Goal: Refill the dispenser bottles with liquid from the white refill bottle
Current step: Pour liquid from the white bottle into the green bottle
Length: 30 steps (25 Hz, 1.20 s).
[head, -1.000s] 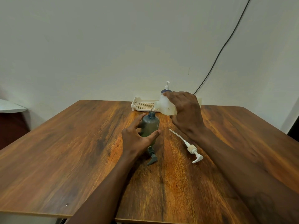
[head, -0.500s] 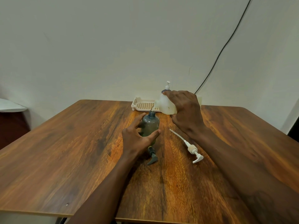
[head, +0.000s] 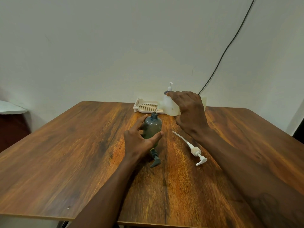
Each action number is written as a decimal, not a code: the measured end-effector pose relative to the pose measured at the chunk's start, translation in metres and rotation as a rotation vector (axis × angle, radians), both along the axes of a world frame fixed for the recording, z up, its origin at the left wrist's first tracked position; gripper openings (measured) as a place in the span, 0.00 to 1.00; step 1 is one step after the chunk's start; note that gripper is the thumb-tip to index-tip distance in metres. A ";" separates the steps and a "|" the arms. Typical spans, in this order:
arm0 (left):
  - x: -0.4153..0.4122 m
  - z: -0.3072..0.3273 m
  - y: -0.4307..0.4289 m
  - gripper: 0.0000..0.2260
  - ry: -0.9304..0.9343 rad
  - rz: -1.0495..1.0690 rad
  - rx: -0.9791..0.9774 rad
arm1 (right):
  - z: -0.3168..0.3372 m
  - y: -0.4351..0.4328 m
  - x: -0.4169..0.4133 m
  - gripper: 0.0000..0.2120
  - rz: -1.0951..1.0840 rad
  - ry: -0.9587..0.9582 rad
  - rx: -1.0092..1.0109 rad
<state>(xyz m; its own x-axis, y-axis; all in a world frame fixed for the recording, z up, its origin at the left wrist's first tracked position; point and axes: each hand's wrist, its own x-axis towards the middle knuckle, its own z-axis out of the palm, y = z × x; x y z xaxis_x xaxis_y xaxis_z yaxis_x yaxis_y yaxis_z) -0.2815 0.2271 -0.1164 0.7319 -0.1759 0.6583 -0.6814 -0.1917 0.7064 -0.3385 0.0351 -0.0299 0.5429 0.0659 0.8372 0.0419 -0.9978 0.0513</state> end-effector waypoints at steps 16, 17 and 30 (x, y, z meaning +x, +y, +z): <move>0.001 -0.001 0.000 0.40 -0.016 -0.001 0.020 | -0.002 -0.005 0.001 0.41 0.019 -0.005 0.004; 0.001 -0.002 0.000 0.40 -0.014 -0.001 0.020 | -0.002 -0.005 0.001 0.41 0.023 -0.009 0.002; 0.001 -0.001 0.000 0.39 -0.019 -0.002 0.013 | -0.003 -0.003 0.002 0.43 0.023 -0.019 -0.012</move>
<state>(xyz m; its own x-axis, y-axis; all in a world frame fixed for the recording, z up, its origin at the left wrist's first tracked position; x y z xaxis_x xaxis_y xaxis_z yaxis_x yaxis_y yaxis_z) -0.2807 0.2270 -0.1176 0.7193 -0.1855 0.6695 -0.6947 -0.1995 0.6911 -0.3364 0.0320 -0.0327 0.5254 0.0886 0.8463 0.0640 -0.9959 0.0645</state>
